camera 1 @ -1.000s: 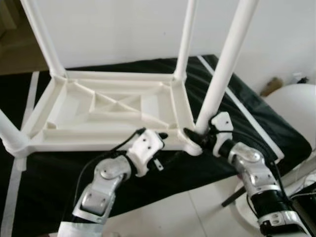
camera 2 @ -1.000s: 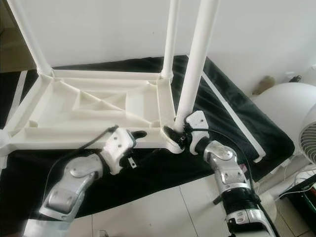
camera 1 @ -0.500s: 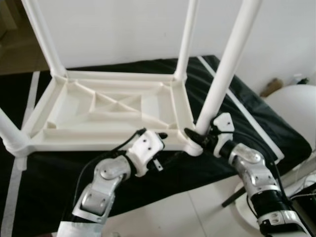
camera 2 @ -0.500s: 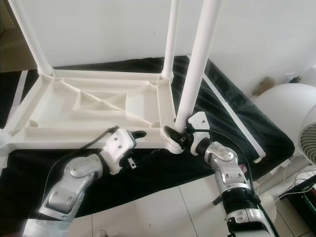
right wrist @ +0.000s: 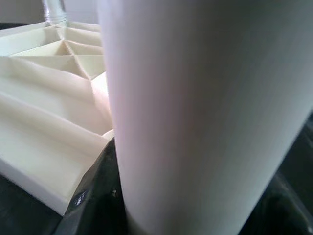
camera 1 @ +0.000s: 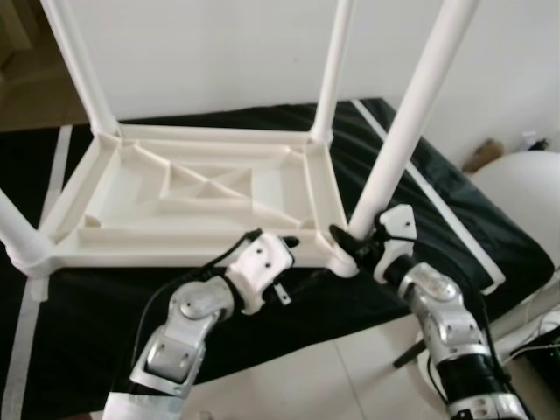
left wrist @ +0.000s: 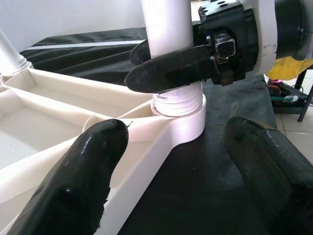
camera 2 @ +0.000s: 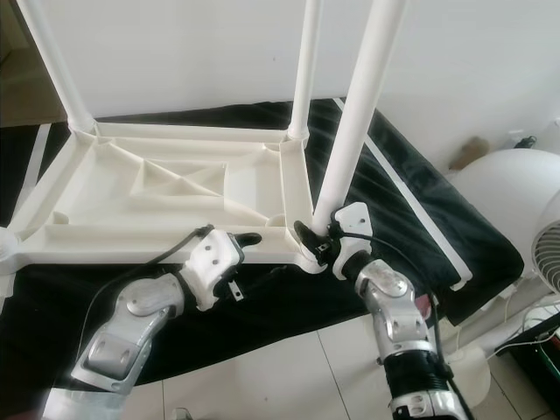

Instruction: Building children table

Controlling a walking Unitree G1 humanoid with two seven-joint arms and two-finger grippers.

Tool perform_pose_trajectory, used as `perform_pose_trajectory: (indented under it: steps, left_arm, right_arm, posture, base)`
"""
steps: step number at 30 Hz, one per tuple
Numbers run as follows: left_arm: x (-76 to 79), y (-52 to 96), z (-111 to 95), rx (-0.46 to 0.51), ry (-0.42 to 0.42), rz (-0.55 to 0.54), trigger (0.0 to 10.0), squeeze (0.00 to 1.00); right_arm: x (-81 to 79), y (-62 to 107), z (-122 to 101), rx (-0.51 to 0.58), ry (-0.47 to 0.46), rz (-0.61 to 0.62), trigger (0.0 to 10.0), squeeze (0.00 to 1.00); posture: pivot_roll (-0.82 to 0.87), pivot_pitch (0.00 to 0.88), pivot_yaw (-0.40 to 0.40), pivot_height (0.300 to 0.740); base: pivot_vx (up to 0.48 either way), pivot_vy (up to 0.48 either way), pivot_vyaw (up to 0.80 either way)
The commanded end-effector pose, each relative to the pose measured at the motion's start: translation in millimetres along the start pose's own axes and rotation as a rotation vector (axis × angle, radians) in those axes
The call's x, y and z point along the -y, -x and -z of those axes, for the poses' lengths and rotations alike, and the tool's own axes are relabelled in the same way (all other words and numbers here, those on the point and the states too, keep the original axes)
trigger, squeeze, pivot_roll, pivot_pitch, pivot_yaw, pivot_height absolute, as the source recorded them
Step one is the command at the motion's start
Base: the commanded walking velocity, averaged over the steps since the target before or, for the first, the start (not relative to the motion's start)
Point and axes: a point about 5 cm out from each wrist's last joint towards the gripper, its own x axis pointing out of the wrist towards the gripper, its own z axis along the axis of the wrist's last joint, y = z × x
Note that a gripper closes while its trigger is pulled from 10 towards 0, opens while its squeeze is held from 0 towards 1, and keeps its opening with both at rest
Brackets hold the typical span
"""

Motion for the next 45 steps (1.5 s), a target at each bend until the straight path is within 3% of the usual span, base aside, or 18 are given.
perform_pose_trajectory:
  steps: [1, 7, 13, 17, 18, 29, 30, 31, 32, 33, 38, 45]
  left_arm:
    - [-1.4, -0.3, 5, -0.014, 0.005, -0.076, 10.0, 0.00]
    - [-2.6, -0.5, 5, -0.013, 0.001, -0.083, 10.0, 0.00]
    - [-2.4, 0.2, 4, -0.010, 0.000, -0.083, 10.0, 0.00]
    - [-2.0, 0.5, 4, -0.009, -0.001, -0.082, 10.0, 0.00]
    - [-2.2, 1.1, 3, -0.008, 0.000, -0.082, 10.0, 0.00]
    - [-0.9, -0.5, 2, 0.000, -0.008, -0.071, 10.0, 0.00]
    - [-1.0, -0.6, 2, 0.001, -0.010, -0.072, 10.0, 0.00]
    - [-1.0, -0.6, 2, 0.001, -0.010, -0.072, 10.0, 0.00]
    - [-1.8, -0.7, 1, 0.006, -0.009, -0.074, 10.0, 0.00]
    - [-2.1, -0.5, 0, 0.008, -0.009, -0.075, 10.0, 0.00]
    - [-2.4, 0.5, -1, 0.020, -0.001, -0.076, 10.0, 0.00]
    - [-1.3, 1.4, 2, 0.027, -0.035, -0.085, 10.0, 0.00]
  right_arm:
    - [2.9, 4.8, 3, -0.002, -0.051, 0.084, 10.0, 0.00]
    - [-1.1, 5.8, -1, 0.027, -0.057, 0.181, 10.0, 0.00]
    - [-11.5, 6.1, 5, -0.020, -0.032, 0.443, 10.0, 0.00]
    - [-13.6, 7.5, 8, -0.037, -0.032, 0.509, 10.0, 0.00]
    - [-18.2, 9.7, 16, -0.082, -0.079, 0.601, 10.0, 0.00]
    - [-28.9, 9.7, 9, -0.035, -0.112, 0.559, 10.0, 0.00]
    - [-29.8, 9.5, 9, -0.035, -0.116, 0.551, 10.0, 0.36]
    - [-29.8, 9.5, 9, -0.035, -0.116, 0.551, 10.0, 0.36]
    - [-30.2, 9.7, 7, -0.024, -0.098, 0.554, 10.0, 0.84]
    - [-31.1, 9.4, 6, -0.017, -0.102, 0.542, 10.0, 1.00]
    - [-31.6, 9.2, 2, -0.010, -0.087, 0.518, 10.0, 1.00]
    - [-20.4, 16.3, 1, -0.005, -0.066, 0.455, 10.0, 1.00]
  posture:
    - [-0.01, 0.047, -0.036, 0.740]
    - [-0.01, 0.045, -0.037, 0.740]
    - [0.00, 0.040, -0.037, 0.740]
    - [0.00, 0.040, -0.038, 0.740]
    - [0.00, 0.037, -0.037, 0.740]
    - [0.00, 0.024, -0.031, 0.740]
    - [0.00, 0.024, -0.031, 0.740]
    - [0.00, 0.024, -0.031, 0.740]
    - [0.00, 0.024, -0.031, 0.740]
    - [0.00, 0.023, -0.031, 0.740]
    - [0.00, 0.022, -0.032, 0.740]
    - [-0.01, 0.017, -0.036, 0.740]
  base:
    - [0.000, 0.000, 0.00]
    - [0.000, 0.000, 0.00]
    - [0.000, 0.000, 0.00]
    - [0.000, 0.000, 0.00]
    - [0.000, 0.000, 0.00]
    - [0.000, 0.000, 0.00]
    - [0.000, 0.000, 0.00]
    - [0.000, 0.000, 0.00]
    - [0.000, 0.000, 0.00]
    - [0.000, 0.000, 0.00]
    - [0.000, 0.000, 0.00]
    - [0.000, 0.000, 0.00]
